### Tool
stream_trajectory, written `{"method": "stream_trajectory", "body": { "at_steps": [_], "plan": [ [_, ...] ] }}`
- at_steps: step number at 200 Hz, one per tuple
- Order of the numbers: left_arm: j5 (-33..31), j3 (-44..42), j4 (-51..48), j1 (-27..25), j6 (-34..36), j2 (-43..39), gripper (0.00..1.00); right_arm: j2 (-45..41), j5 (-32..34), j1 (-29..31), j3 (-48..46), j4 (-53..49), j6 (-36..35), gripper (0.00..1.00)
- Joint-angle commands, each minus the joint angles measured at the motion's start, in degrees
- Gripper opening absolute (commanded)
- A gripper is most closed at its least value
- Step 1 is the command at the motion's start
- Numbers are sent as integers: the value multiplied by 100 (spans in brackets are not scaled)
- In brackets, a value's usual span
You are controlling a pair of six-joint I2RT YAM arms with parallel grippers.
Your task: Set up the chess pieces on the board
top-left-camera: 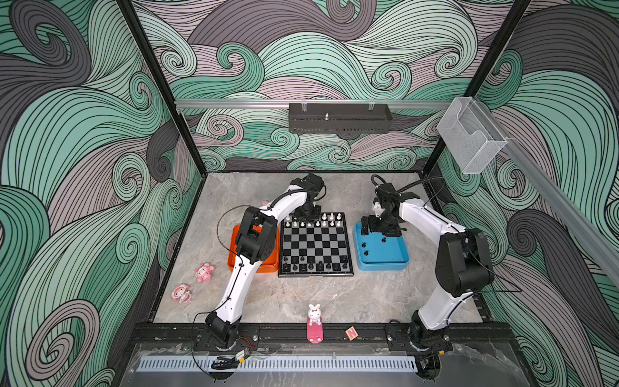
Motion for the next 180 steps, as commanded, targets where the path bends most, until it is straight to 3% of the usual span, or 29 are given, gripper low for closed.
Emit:
{"method": "stream_trajectory", "body": {
  "at_steps": [1,120,180],
  "plan": [
    [59,218,-15,-42,-115,93,21,46,-44,-23,-24,-28,-78,100],
    [-42,183,-83,-51,-132,-92,22,-30,-45,-38,1,-31,-78,100],
    [-68,148,-122,-85,-152,-280,27,-57,-45,-40,29,-33,-78,100]
  ]
}}
